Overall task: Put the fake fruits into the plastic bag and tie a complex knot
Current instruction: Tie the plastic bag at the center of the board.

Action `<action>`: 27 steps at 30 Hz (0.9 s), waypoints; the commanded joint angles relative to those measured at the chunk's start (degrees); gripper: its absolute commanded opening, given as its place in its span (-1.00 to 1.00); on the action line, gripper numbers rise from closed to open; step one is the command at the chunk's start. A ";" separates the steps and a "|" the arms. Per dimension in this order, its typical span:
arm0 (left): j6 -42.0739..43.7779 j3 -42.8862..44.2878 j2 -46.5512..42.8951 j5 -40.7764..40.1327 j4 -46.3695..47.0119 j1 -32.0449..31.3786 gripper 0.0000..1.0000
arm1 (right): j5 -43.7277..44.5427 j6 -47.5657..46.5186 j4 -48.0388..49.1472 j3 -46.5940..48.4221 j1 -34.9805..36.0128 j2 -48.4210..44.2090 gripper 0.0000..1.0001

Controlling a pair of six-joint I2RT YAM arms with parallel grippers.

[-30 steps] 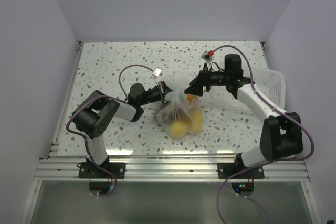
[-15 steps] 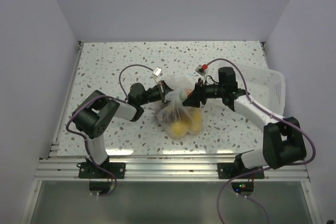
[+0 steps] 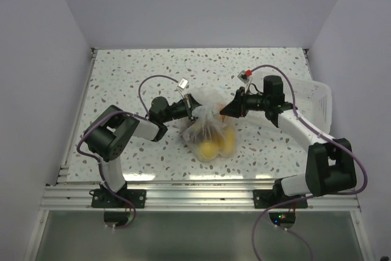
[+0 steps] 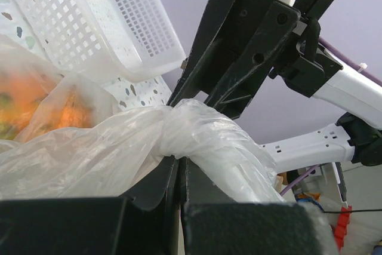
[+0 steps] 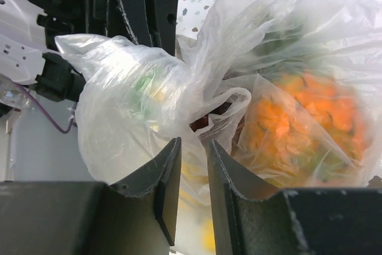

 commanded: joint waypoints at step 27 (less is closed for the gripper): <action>1.13 1.43 -0.92 0.76 20.37 0.39 -1.00 | -0.86 -6.00 -1.35 1.76 4.14 1.42 -0.13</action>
